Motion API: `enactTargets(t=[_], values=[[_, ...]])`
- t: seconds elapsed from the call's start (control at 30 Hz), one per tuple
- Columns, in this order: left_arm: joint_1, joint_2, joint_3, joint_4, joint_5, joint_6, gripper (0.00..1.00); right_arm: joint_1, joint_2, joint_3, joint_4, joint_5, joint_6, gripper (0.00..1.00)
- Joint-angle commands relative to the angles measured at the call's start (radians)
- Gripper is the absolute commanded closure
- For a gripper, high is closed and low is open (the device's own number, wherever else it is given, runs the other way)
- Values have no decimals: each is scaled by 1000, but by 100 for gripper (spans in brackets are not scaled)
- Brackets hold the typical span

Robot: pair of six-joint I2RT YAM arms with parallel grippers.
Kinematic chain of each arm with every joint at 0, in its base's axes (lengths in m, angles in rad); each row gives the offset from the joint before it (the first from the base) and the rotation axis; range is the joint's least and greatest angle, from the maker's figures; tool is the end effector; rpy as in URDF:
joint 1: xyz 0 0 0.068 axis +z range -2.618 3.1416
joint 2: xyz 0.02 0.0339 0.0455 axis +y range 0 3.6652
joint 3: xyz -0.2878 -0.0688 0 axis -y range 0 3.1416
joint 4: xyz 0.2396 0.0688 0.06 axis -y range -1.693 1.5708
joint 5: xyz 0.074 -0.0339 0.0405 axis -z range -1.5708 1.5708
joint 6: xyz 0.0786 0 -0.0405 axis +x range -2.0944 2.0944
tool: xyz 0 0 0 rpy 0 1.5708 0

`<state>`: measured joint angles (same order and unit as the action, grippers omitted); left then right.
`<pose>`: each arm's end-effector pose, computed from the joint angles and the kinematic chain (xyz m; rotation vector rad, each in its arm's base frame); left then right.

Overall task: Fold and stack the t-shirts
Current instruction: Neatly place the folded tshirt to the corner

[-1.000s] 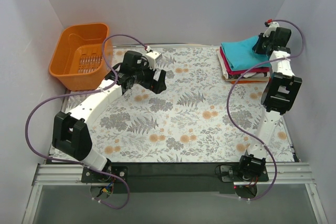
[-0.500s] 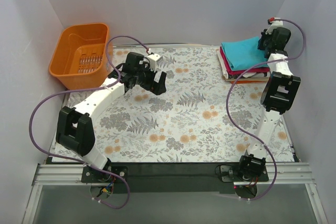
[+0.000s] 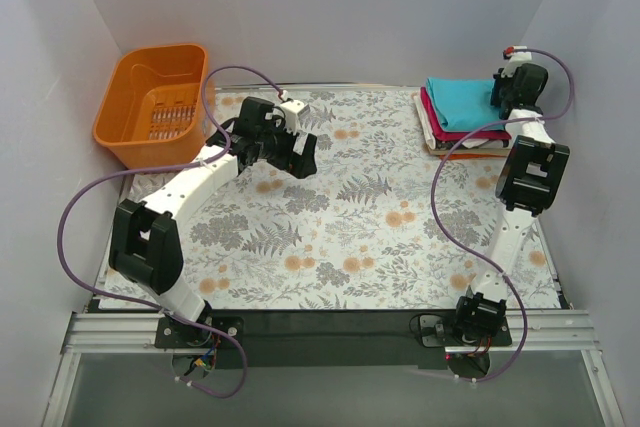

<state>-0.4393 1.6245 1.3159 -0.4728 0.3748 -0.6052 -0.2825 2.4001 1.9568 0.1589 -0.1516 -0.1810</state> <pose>0.3375 -0.1904 0.2816 -0.0103 2.4878 -0.9229 0.5988 -0.1614 0.2167 -0.0113 1.8557 -0.1820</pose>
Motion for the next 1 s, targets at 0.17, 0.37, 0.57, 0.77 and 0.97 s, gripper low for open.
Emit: enactTargets(t=[0.17,0.37,0.57,0.77,0.97], values=[[17,-52,34,-15,21,-30,2,-21,-240,-44,31,-32,-38,75],[17,-87,32,-12,26,-33,2,-20,-445,-188,-15,-160,0,43],[19,-106,14,-9,21,-27,2,-11,-539,-327,-157,-269,46,44],[19,-101,6,-7,21,-27,2,-4,-562,-479,-157,-264,44,59],[22,-86,26,-20,19,-28,2,-4,-536,-556,-157,-221,22,58]])
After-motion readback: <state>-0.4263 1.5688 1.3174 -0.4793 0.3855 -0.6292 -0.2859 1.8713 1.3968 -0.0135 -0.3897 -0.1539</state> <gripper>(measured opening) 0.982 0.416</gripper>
